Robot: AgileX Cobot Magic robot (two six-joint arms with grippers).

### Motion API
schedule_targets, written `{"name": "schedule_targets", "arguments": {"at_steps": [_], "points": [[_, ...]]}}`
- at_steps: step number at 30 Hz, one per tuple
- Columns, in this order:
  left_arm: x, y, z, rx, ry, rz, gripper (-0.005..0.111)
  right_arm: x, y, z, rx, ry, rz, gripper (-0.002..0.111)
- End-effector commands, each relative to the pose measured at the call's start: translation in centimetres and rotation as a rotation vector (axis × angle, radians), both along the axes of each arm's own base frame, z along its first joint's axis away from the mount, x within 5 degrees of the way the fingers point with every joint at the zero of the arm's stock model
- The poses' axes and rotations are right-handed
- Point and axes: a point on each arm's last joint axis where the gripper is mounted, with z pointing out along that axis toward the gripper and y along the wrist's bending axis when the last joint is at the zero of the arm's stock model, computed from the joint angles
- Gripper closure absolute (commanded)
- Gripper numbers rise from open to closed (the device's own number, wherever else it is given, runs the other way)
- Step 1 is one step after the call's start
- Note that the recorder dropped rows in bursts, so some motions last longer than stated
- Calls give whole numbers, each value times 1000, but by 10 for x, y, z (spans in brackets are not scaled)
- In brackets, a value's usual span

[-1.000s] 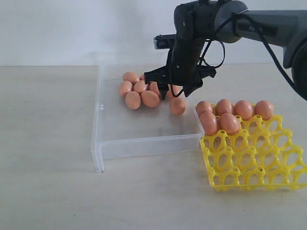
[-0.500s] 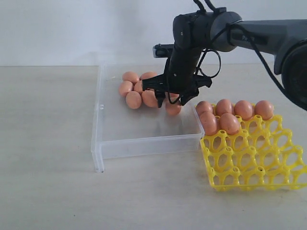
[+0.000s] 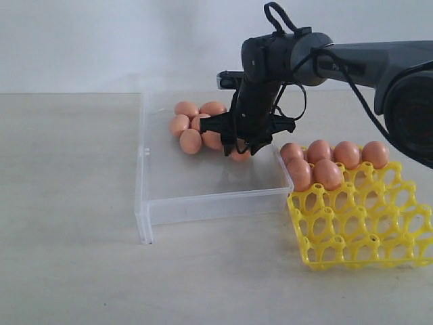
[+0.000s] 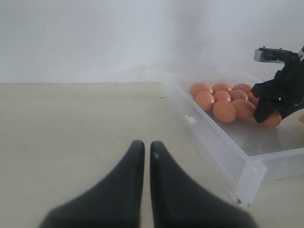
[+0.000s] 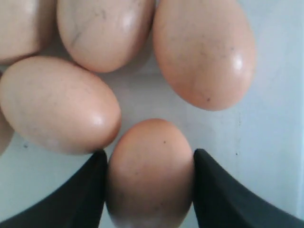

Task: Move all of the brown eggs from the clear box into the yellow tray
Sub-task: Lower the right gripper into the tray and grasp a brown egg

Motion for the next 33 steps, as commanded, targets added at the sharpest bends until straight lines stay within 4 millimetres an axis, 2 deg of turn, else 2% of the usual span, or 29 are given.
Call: {"name": "schedule_targets", "arguments": {"at_steps": [1, 3, 16, 20, 30, 33], "points": [[0, 0, -1, 0, 0, 3, 103, 3, -4, 1, -11, -18, -13, 96], [0, 0, -1, 0, 0, 3, 103, 3, -4, 1, -11, -18, -13, 109], [0, 0, -1, 0, 0, 3, 103, -5, -5, -2, -49, 70, 60, 108], [0, 0, -1, 0, 0, 3, 103, -9, -6, 4, -67, 89, 111, 108], [0, 0, -1, 0, 0, 3, 103, -24, 16, 71, -49, -54, 233, 108], [0, 0, -1, 0, 0, 3, 103, -32, 23, 79, -47, -43, 263, 108]]}}
